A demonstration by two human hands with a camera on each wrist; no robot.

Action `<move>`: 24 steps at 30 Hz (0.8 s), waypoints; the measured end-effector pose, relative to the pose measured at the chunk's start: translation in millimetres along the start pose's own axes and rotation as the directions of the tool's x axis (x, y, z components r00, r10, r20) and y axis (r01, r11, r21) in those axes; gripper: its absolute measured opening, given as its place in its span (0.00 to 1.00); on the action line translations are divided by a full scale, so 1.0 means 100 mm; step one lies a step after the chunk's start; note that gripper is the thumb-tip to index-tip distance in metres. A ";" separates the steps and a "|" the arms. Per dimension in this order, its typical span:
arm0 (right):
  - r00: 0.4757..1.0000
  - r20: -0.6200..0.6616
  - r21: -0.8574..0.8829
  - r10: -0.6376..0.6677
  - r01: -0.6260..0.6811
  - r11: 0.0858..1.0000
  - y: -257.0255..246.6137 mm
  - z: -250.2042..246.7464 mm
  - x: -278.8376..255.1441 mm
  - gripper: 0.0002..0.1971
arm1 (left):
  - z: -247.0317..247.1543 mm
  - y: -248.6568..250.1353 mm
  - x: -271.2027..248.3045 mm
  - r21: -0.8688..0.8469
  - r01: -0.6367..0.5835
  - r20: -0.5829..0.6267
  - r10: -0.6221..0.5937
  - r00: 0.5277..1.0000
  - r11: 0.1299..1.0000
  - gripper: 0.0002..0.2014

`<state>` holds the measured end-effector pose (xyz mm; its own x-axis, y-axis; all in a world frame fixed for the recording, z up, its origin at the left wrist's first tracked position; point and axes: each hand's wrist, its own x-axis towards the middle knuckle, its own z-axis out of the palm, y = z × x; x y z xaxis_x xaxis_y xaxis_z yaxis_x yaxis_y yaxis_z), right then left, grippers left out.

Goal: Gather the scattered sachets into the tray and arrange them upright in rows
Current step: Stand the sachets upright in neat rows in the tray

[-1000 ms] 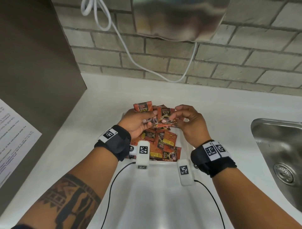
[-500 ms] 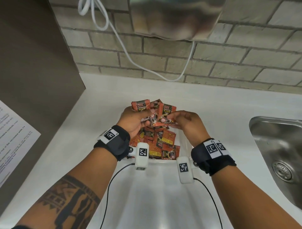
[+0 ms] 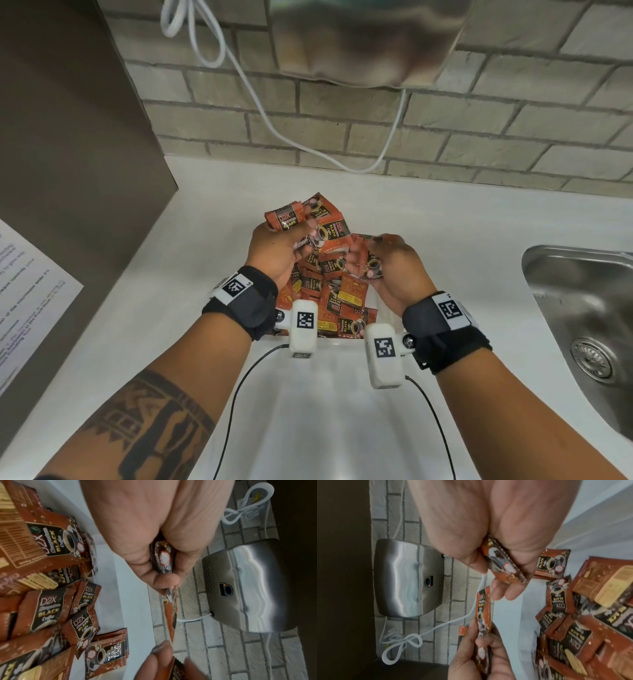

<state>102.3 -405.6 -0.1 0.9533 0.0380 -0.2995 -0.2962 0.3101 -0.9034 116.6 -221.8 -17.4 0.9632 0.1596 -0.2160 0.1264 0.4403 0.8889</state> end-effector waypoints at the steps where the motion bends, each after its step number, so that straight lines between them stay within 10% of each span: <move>1: 1.000 0.010 -0.009 -0.010 0.010 1.000 0.02 0.03 0.00 0.08 | 0.01 -0.01 0.00 -0.010 0.000 -0.004 0.000 1.000 1.000 0.13; 9: 0.996 -0.080 0.049 -0.048 0.052 0.997 -0.02 0.14 0.04 0.20 | 0.08 -0.06 -0.09 0.112 -0.005 0.152 -0.012 0.988 0.994 0.14; 17: 0.979 -0.174 0.201 -0.104 0.138 0.970 -0.21 -0.02 0.17 0.07 | -0.06 -0.01 -0.05 0.181 -0.022 0.224 -0.020 0.975 0.983 0.16; 24: 0.992 -0.094 -0.004 -0.082 0.082 0.997 -0.11 -0.08 0.21 0.11 | -0.07 0.06 -0.04 0.171 0.003 0.277 -0.051 0.960 0.985 0.17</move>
<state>124.7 -415.3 0.9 0.9648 -0.0772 -0.2516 -0.2168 0.3086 -0.9261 111.8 -213.2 -13.7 0.9835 -0.1136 -0.1408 0.1679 0.2829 0.9443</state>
